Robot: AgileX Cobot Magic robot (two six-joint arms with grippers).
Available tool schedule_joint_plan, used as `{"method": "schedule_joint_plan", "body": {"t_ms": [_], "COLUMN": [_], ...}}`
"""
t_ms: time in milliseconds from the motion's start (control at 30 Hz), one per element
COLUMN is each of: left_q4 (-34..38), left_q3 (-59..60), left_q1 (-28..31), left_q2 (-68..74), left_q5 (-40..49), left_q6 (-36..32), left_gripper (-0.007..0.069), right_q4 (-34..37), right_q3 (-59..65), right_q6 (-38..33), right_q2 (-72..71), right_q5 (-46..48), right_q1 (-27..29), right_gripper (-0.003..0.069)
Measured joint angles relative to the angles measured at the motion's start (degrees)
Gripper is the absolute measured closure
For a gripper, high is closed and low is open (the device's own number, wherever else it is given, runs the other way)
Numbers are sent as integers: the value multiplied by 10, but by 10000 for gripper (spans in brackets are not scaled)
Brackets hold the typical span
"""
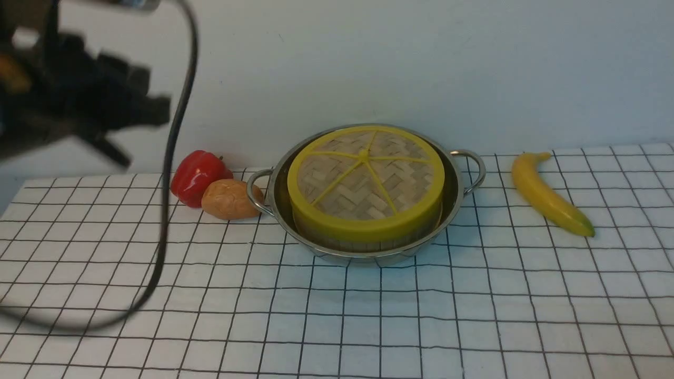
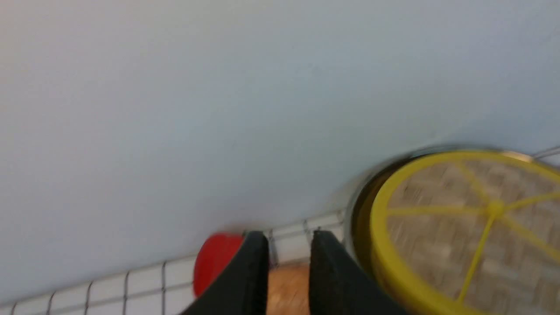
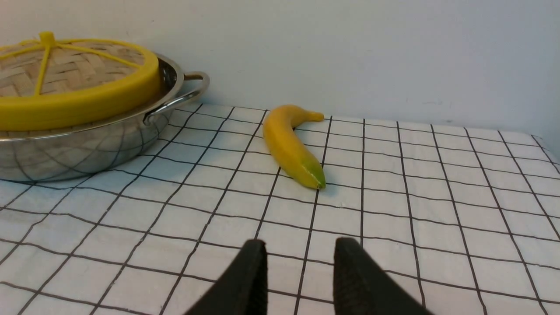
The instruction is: Place the steamer in the pot on the white tablecloth, and put the lid on the steamer.
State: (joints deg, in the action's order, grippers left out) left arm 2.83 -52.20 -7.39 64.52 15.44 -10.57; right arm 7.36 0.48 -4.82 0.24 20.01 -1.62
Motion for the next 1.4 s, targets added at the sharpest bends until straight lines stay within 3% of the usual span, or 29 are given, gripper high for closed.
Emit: {"method": "schedule_joint_plan", "body": {"t_ms": [100,167,367,733,1400], "left_q4": [-1,-1,1,-23,-28], "left_q3": [235,323,440,479,527], "left_q1": [62,87,107,109,109], "left_q2": [-184,-273,-440,-642,-645], "left_q5": [-99,-128,-106,81,62], "left_q6": [0,3,21,25,31], "left_gripper": [487,483,476,455,424], "right_q4": [0,0,0,0,0], "right_q3": [0,0,0,0,0], "right_q6": [0,0,0,0,0], "right_q2": [0,0,0,0,0], "right_q5": [0,0,0,0,-1], "right_q1": [0,0,0,0,0], "right_gripper": [419,419,419,419,419]}}
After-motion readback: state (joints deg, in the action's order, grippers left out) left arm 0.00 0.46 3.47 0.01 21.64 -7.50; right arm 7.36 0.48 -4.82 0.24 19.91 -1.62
